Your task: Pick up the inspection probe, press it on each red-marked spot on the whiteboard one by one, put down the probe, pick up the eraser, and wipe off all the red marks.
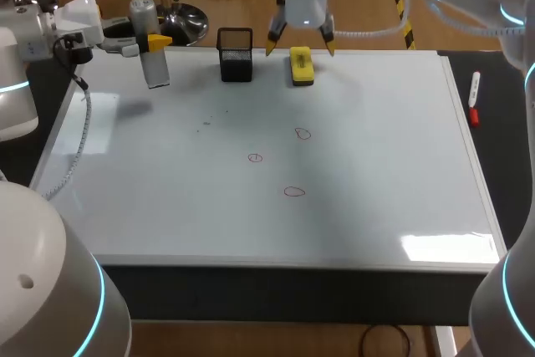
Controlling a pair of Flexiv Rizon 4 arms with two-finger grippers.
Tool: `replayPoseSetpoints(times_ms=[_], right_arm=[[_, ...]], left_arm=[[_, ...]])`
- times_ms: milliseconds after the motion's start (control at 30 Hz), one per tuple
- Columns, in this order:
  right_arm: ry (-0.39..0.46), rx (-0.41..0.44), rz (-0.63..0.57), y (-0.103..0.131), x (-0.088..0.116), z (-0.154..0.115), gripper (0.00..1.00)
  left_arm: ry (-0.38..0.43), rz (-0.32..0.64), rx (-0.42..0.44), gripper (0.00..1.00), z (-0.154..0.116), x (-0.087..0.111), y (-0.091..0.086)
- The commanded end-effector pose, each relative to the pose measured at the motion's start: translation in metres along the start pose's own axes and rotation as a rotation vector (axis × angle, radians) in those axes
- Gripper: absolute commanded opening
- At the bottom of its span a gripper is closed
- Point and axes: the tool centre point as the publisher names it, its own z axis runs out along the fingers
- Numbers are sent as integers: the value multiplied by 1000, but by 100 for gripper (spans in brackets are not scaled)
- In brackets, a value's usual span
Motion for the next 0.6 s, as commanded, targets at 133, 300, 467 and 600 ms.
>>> replayPoseSetpoints(times_ms=[133, 300, 467, 600], right_arm=[[11, 1, 0, 1, -3, 8, 100], [12, 1, 3, 1, -2, 13, 100], [6, 0, 12, 2, 0, 16, 96], [3, -1, 18, 1, 1, 19, 95]], left_arm=[[-4, 2, 1, 0, 0, 1, -1], [-4, 2, 1, 0, 0, 1, -1], [-4, 2, 1, 0, 0, 1, -1], [-4, 2, 1, 0, 0, 1, -1]])
